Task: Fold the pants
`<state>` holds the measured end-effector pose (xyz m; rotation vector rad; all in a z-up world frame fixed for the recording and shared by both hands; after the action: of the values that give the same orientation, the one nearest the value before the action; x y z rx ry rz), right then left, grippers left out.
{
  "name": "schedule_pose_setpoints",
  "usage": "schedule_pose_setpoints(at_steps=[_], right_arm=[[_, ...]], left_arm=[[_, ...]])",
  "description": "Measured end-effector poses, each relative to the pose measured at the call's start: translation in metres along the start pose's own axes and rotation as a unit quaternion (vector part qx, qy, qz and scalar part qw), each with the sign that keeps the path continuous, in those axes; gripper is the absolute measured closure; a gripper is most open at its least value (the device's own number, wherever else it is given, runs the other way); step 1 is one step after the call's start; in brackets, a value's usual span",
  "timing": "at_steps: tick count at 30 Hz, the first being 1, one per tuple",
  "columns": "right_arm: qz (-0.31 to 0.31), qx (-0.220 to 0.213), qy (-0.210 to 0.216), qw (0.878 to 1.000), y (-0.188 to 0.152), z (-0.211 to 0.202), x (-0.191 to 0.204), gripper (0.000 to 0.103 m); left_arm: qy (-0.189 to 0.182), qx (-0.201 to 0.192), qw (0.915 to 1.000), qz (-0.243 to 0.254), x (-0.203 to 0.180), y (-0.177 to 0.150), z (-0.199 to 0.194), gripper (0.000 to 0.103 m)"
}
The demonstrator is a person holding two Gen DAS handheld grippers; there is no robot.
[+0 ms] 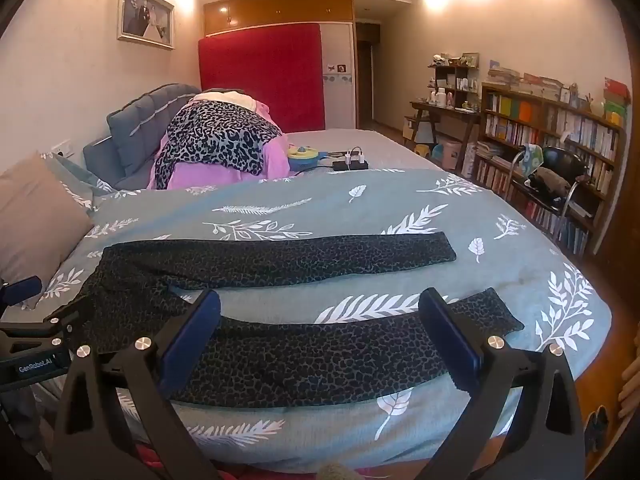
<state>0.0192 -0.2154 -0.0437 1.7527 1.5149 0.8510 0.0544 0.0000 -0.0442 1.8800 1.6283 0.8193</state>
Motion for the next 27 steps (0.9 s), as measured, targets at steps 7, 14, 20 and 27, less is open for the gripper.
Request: schedule_pose_setpoints(at_steps=[7,14,20,27], right_arm=[[-0.008,0.005,0.006,1.0,-0.005,0.004,0.003,0.003],[0.003,0.013,0.004,1.0,-0.016,0.01,0.0,0.003],[0.003,0.021,0.002,1.0,-0.009,0.015,-0.002,0.003],[0.006,0.027,0.002,1.0,-0.012,0.021,-0.006,0.003]], left_arm=[[-0.001,0.001,1.0,0.001,-0.002,-0.002,-0.002,0.005],[0.003,0.003,1.0,-0.001,0.006,-0.008,0.006,0.005],[0.009,0.008,0.9999,-0.006,0.006,-0.005,0.007,0.005],[0.01,0.012,0.9998,-0.008,0.007,-0.006,0.009,0.005]])
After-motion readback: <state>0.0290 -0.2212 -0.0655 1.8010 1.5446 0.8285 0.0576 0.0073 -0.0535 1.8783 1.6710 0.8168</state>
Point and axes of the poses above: each gripper's, at about its wrist camera, not at the fingertips, and z roughly the way its jaws point, x to its left, y to its top, the point moved 7 cm from there along z, roughly the way its jaws point, and after that the axes turned 4 degrees about x, right-handed, at the moved point
